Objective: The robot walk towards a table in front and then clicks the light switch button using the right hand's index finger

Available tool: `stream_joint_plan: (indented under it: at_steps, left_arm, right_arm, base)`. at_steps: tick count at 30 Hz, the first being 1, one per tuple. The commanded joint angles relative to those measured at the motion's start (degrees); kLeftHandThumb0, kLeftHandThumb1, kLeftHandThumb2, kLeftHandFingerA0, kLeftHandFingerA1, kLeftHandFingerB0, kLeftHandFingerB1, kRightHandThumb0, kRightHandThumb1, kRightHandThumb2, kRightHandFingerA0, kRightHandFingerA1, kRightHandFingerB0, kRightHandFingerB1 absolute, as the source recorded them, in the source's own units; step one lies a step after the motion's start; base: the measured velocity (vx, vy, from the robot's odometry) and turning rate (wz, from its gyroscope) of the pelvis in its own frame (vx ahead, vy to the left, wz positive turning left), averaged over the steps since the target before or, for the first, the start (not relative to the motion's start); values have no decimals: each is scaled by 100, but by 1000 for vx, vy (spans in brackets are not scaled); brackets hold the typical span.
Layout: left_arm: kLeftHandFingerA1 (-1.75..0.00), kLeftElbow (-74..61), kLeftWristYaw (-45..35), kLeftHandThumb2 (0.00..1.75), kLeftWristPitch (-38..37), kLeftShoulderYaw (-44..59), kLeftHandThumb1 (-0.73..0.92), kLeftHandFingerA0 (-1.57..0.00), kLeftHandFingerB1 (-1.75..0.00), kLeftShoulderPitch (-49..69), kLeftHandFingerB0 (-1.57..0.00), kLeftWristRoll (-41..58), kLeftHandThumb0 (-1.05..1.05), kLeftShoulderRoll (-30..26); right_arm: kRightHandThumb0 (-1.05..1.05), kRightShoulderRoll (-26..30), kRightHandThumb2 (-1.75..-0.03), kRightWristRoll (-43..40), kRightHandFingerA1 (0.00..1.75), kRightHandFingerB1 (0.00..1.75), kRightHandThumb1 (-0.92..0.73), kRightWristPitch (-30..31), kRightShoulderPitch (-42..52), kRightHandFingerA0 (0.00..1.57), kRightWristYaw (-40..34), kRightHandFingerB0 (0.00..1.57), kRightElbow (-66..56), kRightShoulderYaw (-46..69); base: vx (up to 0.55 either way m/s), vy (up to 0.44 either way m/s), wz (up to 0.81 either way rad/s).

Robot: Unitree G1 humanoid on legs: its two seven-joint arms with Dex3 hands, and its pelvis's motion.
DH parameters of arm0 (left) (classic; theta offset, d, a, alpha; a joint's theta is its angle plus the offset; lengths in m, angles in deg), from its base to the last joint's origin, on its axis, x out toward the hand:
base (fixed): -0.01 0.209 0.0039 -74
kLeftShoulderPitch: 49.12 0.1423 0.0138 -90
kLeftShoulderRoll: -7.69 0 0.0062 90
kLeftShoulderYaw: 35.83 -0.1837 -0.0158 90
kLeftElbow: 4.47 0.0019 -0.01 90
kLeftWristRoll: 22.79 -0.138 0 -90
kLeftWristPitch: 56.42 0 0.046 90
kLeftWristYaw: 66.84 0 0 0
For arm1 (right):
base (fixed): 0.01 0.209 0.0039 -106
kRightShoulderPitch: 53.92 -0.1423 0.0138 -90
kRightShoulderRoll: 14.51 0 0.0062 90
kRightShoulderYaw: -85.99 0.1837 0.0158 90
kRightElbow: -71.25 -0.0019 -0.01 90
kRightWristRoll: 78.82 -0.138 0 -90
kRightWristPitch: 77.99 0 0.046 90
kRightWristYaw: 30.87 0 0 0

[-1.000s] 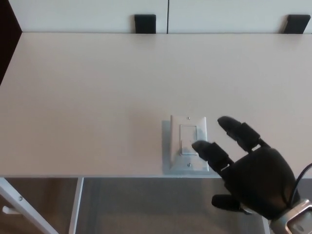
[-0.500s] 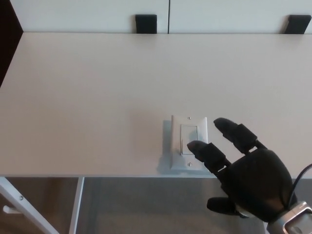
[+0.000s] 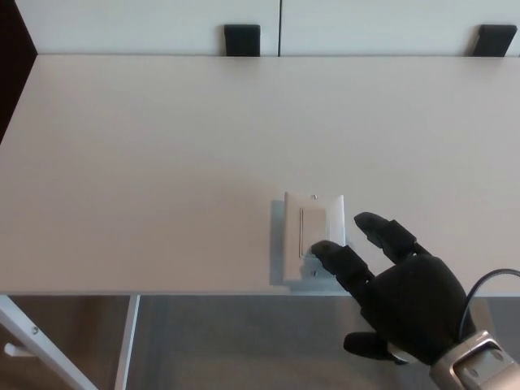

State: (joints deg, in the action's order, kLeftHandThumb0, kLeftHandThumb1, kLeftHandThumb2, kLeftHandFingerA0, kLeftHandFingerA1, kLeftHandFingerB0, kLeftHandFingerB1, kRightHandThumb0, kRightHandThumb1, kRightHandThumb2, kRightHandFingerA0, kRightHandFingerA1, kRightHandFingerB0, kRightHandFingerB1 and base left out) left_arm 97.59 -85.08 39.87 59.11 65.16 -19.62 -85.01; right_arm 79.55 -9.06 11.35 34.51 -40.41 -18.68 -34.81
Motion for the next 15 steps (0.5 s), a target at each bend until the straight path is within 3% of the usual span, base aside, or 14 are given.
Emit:
stream_joint_plan:
  at_steps: [1, 2, 3, 4, 5, 9, 10, 14, 15]
  left_arm:
    - [-45, 31, -33, 59, 71, 5, 67, -40, -36, 5, -34, -68, -40, -109]
    - [-45, 39, -40, 59, 57, 7, 67, -40, -36, 9, -34, -65, -40, -110]
    - [-45, 52, -44, 59, 32, 4, 66, -40, -37, 10, -34, -68, -41, -111]
    - [-45, 48, -42, 59, 40, 4, 66, -40, -37, 9, -34, -66, -41, -107]
    - [-45, 38, -39, 59, 60, 8, 66, -40, -37, 8, -34, -57, -41, -100]
    - [-45, -17, -71, 59, 47, 10, 66, -40, -37, 40, -34, -43, -40, -110]
    - [-44, -23, -73, 59, 61, 7, 66, -40, -36, 36, -34, -45, -40, -113]
    - [-44, 2, -58, 59, 49, -7, 66, -39, -36, 22, -33, -78, -41, -120]
    - [-44, 2, -78, 59, 36, -9, 67, -39, -36, 18, -33, -75, -41, -131]
  right_arm:
    - [-84, -1, -97, 16, 23, 46, -61, 111, -32, 3, -112, 9, 134, -36]
    - [-84, -2, -97, 11, 23, 46, -61, 114, -25, 3, -120, 9, 127, -42]
    - [-84, 8, -64, 12, 32, 40, -79, 122, -14, 0, -79, 11, 88, -47]
    - [-84, 13, -101, -7, 23, 50, -61, 110, -6, 0, -75, 11, 68, -47]
    - [-81, 21, -101, -37, 24, 49, -60, 87, 12, 0, -86, 3, 37, -44]
    - [-80, 64, -101, -45, 21, 48, -60, 116, 100, 0, 66, 14, -144, -50]
    - [-85, 78, -98, -41, 21, 43, -62, 111, 117, 5, 58, 7, -166, -53]
    - [-84, 151, -99, 38, 21, 43, -62, 130, 209, 3, 14, 6, -296, -47]
    - [-86, 173, -63, 13, 27, 40, -79, 127, 233, 0, 10, 9, -379, -5]
  base:
    - [0, 0, 0]
    - [0, 0, 0]
    - [0, 0, 0]
    - [0, 0, 0]
    - [0, 0, 0]
    - [0, 0, 0]
    - [0, 0, 0]
    - [0, 0, 0]
    - [0, 0, 0]
